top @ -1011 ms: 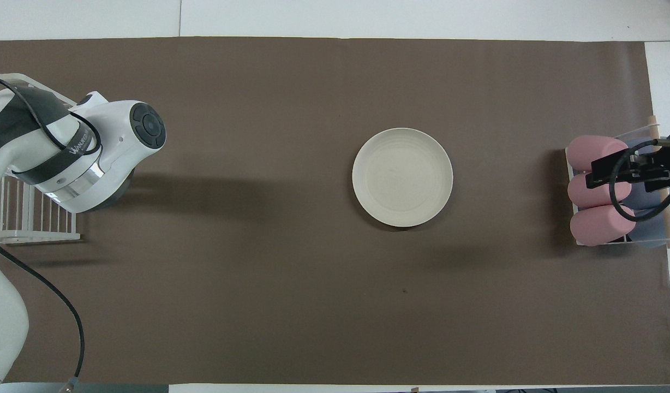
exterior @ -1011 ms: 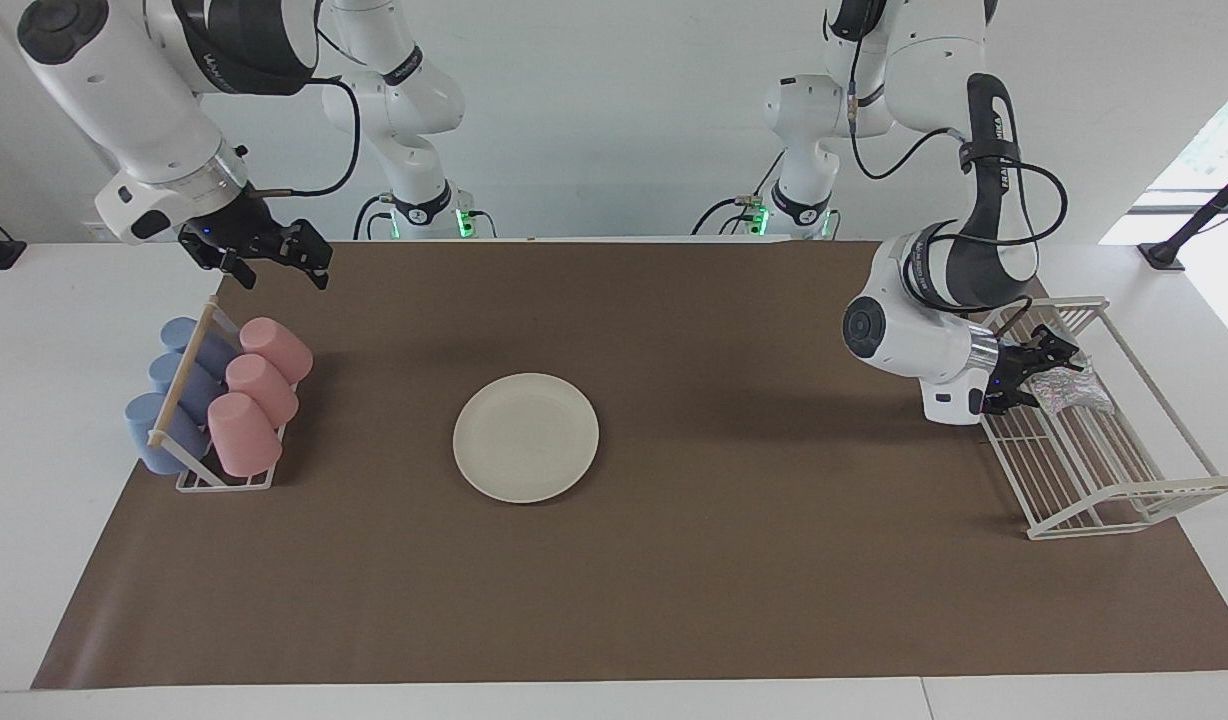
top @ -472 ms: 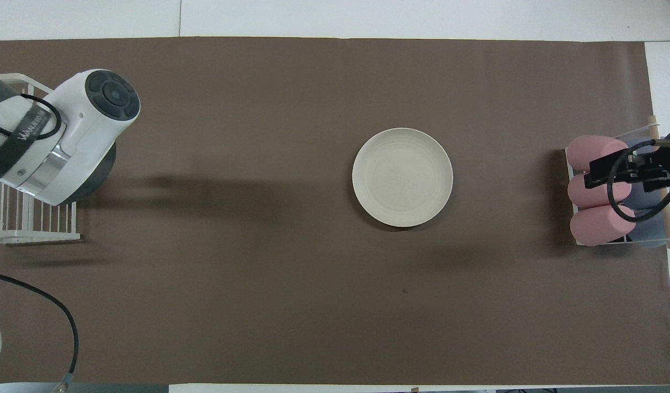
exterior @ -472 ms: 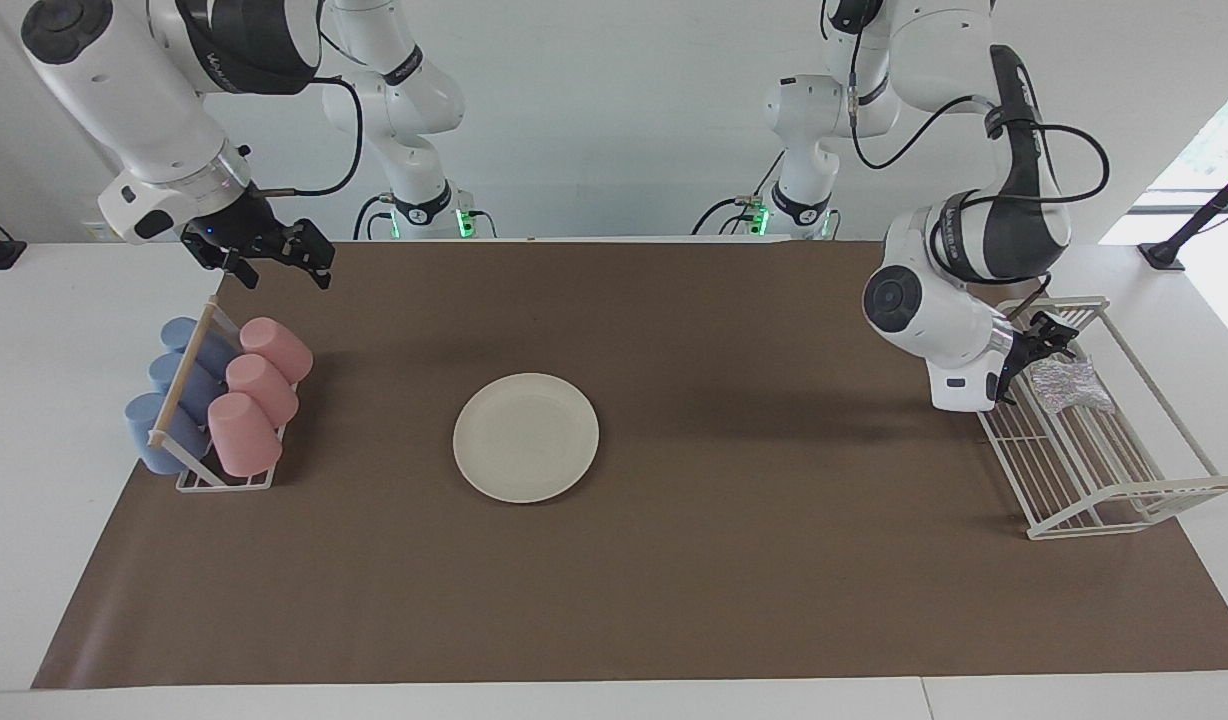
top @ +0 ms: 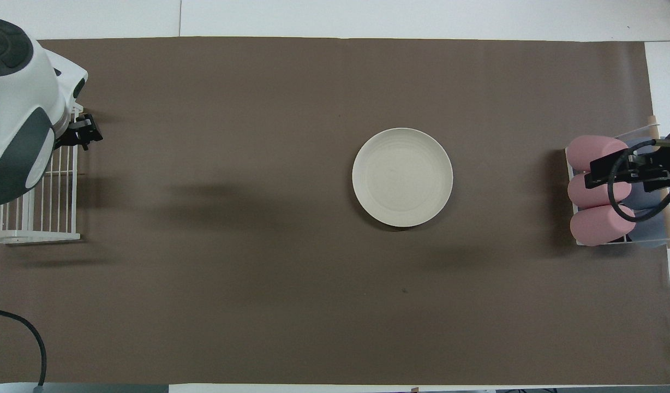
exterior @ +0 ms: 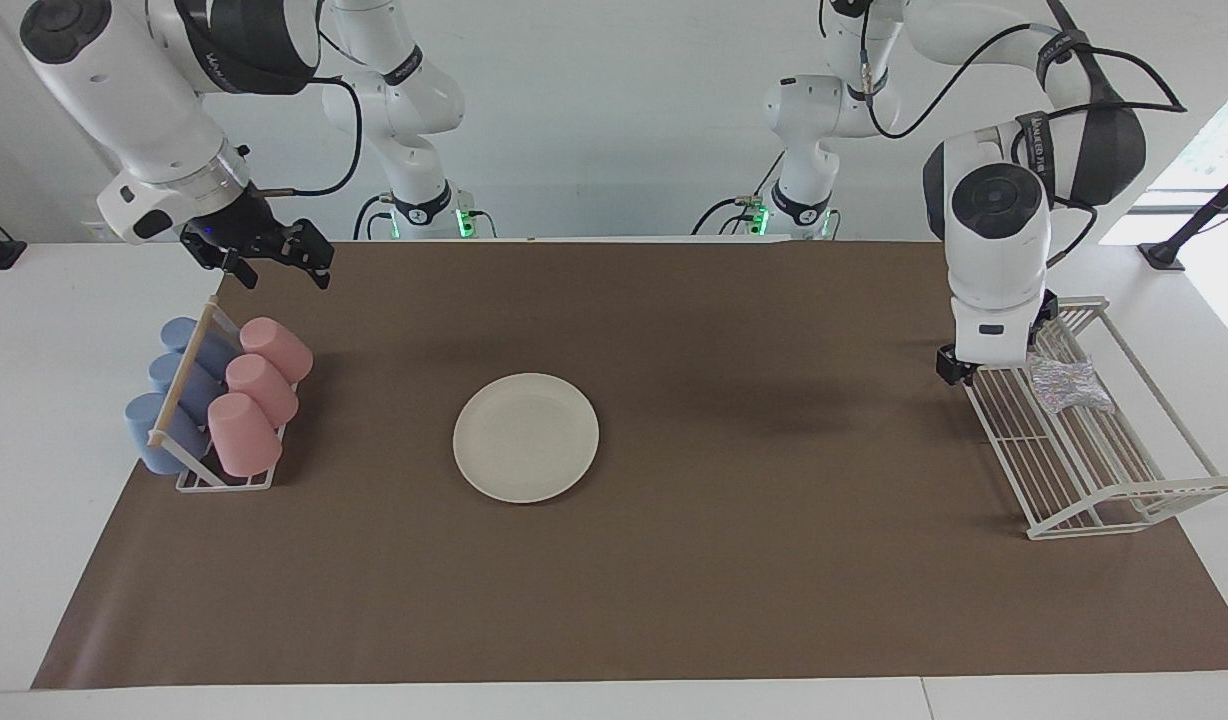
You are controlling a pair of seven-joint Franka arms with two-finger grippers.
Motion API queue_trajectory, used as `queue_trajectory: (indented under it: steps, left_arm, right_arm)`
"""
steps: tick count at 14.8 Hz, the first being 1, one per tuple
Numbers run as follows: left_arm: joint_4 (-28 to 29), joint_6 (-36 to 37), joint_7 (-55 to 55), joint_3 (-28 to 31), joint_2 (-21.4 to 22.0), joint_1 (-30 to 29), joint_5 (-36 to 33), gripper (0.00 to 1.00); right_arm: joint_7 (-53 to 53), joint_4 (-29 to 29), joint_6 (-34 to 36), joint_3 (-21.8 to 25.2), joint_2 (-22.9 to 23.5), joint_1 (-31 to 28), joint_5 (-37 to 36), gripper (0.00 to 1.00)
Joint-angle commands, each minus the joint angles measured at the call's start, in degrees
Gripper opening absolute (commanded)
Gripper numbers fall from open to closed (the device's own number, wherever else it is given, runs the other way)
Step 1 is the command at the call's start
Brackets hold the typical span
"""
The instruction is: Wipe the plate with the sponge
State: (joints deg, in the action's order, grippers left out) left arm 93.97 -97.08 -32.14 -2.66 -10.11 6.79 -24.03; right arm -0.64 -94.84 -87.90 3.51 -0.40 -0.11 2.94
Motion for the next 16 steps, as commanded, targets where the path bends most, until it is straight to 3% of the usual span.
queue_trajectory:
  steps: [1, 4, 10, 16]
  left_arm:
    - [0.6, 1.1, 9.2, -0.2, 4.8, -3.9, 9.3, 1.0]
    - [0.4, 4.8, 17.9, -0.1, 8.1, -6.0, 17.1, 1.0]
    - [-1.8, 12.8, 18.6, 0.4, 11.8, -5.1, 27.4, 1.0]
    - [-2.4, 12.6, 27.0, 3.3, 11.5, -0.3, 26.8, 1.0]
  right_arm:
    - [-0.9, -0.2, 0.8, -0.1, -0.7, 0.0, -0.7, 1.0]
    - [-0.9, -0.2, 0.8, -0.2, -0.7, 0.0, -0.7, 1.0]
    - [-0.9, -0.2, 0.8, -0.1, -0.7, -0.1, -0.7, 1.0]
    - [-0.9, -0.2, 0.8, -0.1, -0.7, -0.1, -0.7, 1.0]
